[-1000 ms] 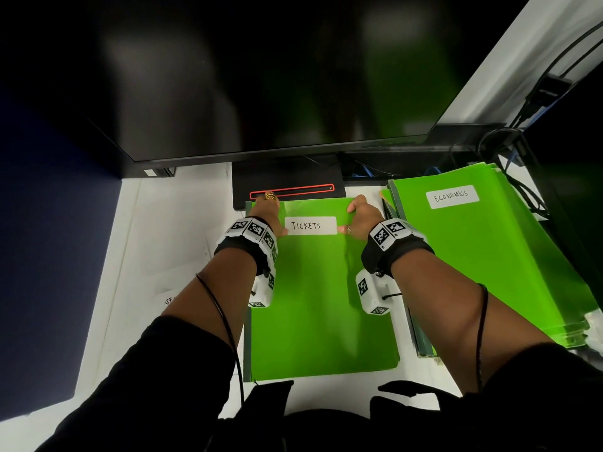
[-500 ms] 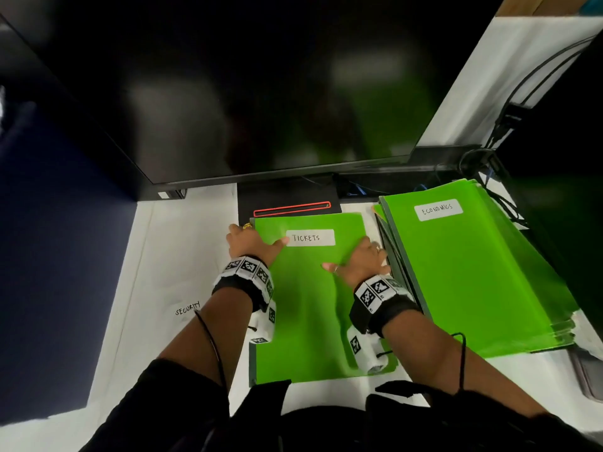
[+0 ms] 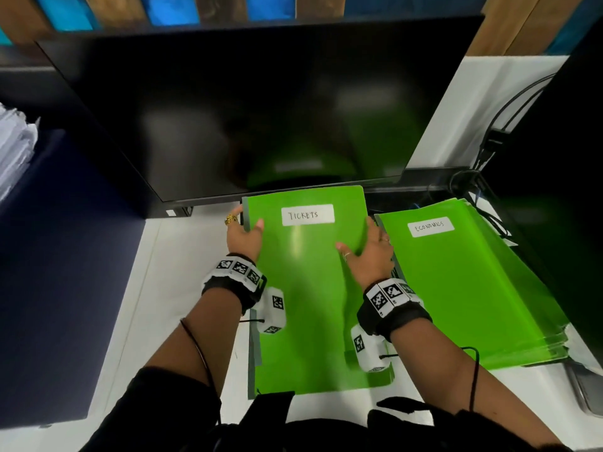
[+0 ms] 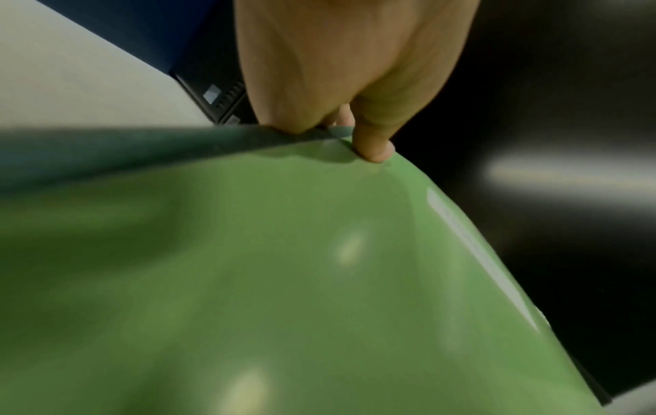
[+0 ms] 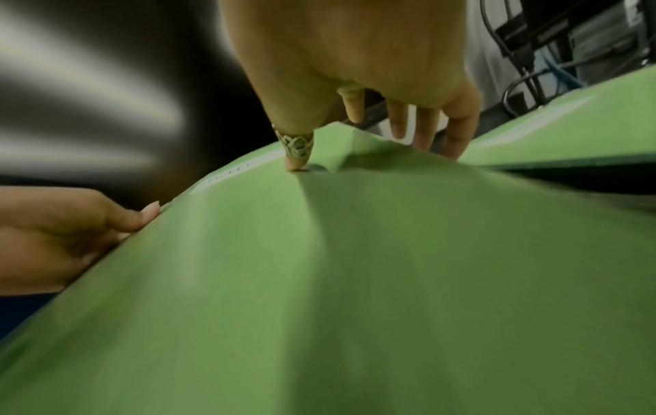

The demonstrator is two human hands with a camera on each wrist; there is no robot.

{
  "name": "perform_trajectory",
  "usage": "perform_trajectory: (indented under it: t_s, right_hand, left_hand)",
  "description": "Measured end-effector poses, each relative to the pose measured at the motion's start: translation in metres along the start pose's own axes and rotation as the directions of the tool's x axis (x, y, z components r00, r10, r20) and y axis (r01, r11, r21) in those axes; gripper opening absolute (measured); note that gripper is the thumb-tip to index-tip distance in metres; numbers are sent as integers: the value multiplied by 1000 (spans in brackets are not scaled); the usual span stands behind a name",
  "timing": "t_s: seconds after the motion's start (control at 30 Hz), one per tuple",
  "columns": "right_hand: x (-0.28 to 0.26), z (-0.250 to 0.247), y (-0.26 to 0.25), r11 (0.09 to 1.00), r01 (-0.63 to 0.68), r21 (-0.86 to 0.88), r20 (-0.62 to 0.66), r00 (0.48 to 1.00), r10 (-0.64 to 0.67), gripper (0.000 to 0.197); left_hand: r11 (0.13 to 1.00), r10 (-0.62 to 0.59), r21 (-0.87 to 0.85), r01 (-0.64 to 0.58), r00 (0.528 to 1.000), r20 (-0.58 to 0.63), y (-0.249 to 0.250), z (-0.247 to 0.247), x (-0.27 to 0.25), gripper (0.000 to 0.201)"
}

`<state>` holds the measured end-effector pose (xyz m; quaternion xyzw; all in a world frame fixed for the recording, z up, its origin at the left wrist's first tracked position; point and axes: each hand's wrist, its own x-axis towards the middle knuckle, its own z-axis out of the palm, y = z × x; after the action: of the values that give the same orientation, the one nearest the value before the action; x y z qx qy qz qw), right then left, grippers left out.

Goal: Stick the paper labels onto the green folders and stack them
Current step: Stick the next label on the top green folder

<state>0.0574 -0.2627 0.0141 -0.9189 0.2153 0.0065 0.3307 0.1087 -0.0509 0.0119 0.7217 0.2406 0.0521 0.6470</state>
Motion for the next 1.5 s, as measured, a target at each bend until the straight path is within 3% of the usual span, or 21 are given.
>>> perform_trajectory:
  t_s: [0.1, 0.17, 0.23, 0.3, 0.33, 0.37, 0.43, 0.47, 0.53, 0.63, 0.77, 1.0, 1.1, 1.17, 1.23, 1.4, 1.5]
  right_hand:
    - [0, -15, 2, 991, 46, 124, -10, 999, -46, 86]
    - [0, -21, 4, 990, 47, 131, -10, 999, -46, 99]
    - [3, -25, 7, 1000, -16, -9, -40, 999, 15, 109]
    - [7, -30, 13, 979, -94, -181, -95, 992, 78, 105]
    - [8, -32, 17, 958, -129, -256, -120, 988, 101, 98]
    - [8, -33, 20, 933, -153, -326, -136, 984, 114, 92]
    - [4, -31, 27, 893, -139, -428, -108, 989, 102, 82]
    - [1, -27, 29, 887, -98, -451, -52, 995, 83, 77]
    - [-4, -19, 33, 885, -9, -465, 145, 986, 87, 78]
    - [-7, -11, 41, 840, 35, -542, 344, 921, 184, 111]
    - [2, -18, 50, 802, -3, -597, 314, 920, 236, 117]
    - [31, -59, 93, 785, -3, -619, 295, 926, 236, 109]
    - [31, -72, 97, 860, 13, -510, 258, 956, 138, 96]
    - [25, -67, 91, 892, 68, -447, 306, 948, 81, 81]
    - [18, -57, 87, 869, 97, -485, 343, 935, 87, 79]
    - [12, -47, 81, 847, 56, -529, 280, 954, 111, 76]
    - [4, -37, 56, 860, 115, -497, 221, 975, -3, 72]
  left_hand:
    - [995, -15, -96, 15, 1000, 0, 9, 4, 6, 47]
    - [995, -2, -100, 3, 1000, 9, 7, 12, 5, 45]
    - [998, -17, -54, 21, 997, 74, 2, 23, 1, 40]
    - [992, -46, 121, 18, 972, 230, 0, 35, -10, 43]
    - [967, -42, 250, -46, 941, 336, -2, 41, -15, 51]
    - [901, -36, 403, -158, 900, 433, -6, 46, -19, 61]
    - [619, -109, 687, -382, 824, 556, -10, 50, -29, 75]
    - [476, -168, 752, -455, 793, 586, -14, 51, -32, 80]
    - [298, -289, 787, -541, 734, 614, -19, 48, -34, 94]
    - [162, -392, 756, -634, 662, 639, -27, 47, -39, 121]
    - [23, -401, 700, -714, 635, 661, -30, 43, -41, 135]
    - [-7, -344, 684, -730, 644, 683, -35, 39, -45, 132]
    - [-5, -358, 680, -733, 636, 684, -34, 40, -44, 133]
    - [1, -371, 683, -730, 634, 679, -32, 43, -44, 133]
    - [2, -369, 685, -729, 636, 678, -31, 42, -45, 132]
    - [0, -331, 670, -742, 633, 700, -34, 33, -46, 127]
    - [56, -285, 670, -740, 631, 721, -33, 27, -51, 118]
